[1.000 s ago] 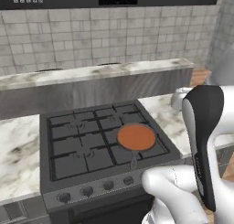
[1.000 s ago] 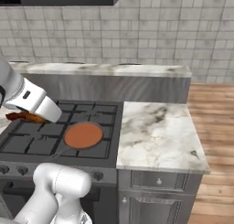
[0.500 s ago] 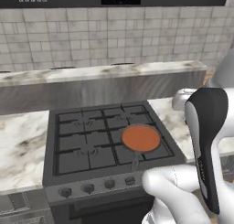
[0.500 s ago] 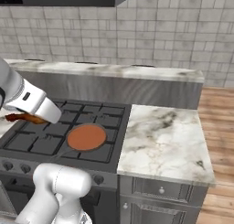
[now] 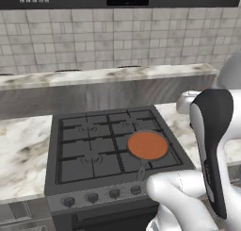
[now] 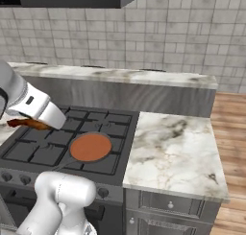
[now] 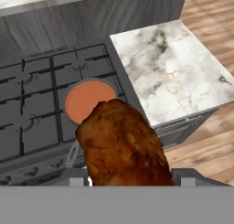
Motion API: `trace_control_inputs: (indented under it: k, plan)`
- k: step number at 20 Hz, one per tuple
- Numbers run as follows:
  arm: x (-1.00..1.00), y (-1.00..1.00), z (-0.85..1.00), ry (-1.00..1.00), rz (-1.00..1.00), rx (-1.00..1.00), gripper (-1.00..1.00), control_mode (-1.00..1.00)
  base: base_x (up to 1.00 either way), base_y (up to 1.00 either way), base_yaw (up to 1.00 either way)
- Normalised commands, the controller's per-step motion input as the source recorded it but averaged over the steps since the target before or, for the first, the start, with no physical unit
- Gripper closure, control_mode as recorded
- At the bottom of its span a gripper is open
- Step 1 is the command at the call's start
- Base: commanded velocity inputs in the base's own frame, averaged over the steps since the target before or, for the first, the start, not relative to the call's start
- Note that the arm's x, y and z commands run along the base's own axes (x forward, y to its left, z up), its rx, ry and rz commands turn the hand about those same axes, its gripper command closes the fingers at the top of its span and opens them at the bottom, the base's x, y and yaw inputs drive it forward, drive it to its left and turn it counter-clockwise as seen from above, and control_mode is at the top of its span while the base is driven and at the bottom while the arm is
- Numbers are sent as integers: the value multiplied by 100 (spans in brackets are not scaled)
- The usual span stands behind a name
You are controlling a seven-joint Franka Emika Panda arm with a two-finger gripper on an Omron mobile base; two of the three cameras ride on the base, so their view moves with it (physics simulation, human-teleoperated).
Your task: Retrieve the chicken drumstick from the fridge and place it on the saucepan with marinade on the stove.
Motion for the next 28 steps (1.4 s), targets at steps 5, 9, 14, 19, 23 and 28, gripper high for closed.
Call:
trace_control_inputs:
  k: [5, 9, 14, 19, 23, 28]
  plan:
    - [62, 13, -24, 25, 0, 6, 100, -100, 0, 0, 0]
    - [86, 21, -52, 23, 0, 2, 100, -100, 0, 0, 0]
    - [64, 0, -79, 1, 0, 1, 100, -100, 0, 0, 0]
    - [90, 0, -64, 0, 0, 2, 100, -100, 0, 0, 0]
    - [80, 0, -78, 0, 0, 0, 100, -100, 0, 0, 0]
    - [58, 0, -79, 1, 0, 0, 100, -100, 0, 0, 0]
